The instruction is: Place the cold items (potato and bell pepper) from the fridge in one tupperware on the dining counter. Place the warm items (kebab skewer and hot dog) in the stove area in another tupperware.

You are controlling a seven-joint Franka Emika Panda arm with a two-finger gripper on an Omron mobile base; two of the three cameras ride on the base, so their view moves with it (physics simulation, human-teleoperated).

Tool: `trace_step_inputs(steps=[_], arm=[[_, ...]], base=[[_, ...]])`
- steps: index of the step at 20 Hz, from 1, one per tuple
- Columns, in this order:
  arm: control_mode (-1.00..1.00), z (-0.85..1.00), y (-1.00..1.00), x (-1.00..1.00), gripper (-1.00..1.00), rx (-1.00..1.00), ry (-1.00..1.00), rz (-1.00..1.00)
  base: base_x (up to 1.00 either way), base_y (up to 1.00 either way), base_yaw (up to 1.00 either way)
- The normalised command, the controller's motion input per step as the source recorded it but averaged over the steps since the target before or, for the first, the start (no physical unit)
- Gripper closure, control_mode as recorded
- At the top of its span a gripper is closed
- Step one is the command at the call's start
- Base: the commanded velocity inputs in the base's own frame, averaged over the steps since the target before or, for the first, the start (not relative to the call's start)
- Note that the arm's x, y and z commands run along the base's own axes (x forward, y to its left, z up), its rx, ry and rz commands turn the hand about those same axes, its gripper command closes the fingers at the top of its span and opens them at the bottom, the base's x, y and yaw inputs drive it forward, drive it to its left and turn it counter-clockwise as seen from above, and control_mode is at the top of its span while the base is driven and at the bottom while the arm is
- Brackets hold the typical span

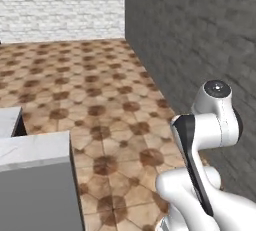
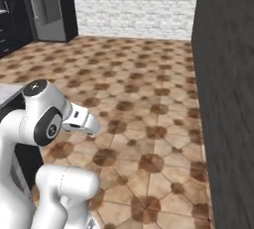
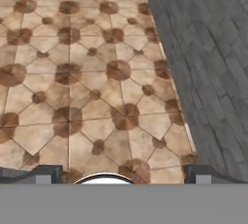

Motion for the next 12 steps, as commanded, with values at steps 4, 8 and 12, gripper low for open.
trace_step_inputs(steps=[4, 8, 12], arm=[[1.00, 0.00, 0.00, 0.00, -1.00, 0.00, 0.00, 0.00], [1.00, 0.00, 0.00, 0.00, -1.00, 0.00, 0.00, 0.00], [1.00, 0.00, 0.00, 0.00, -1.00, 0.00, 0.00, 0.00]], base=[[1.00, -0.37, 0.31], [1.00, -0.38, 0.35], [1.00, -0.40, 0.38]])
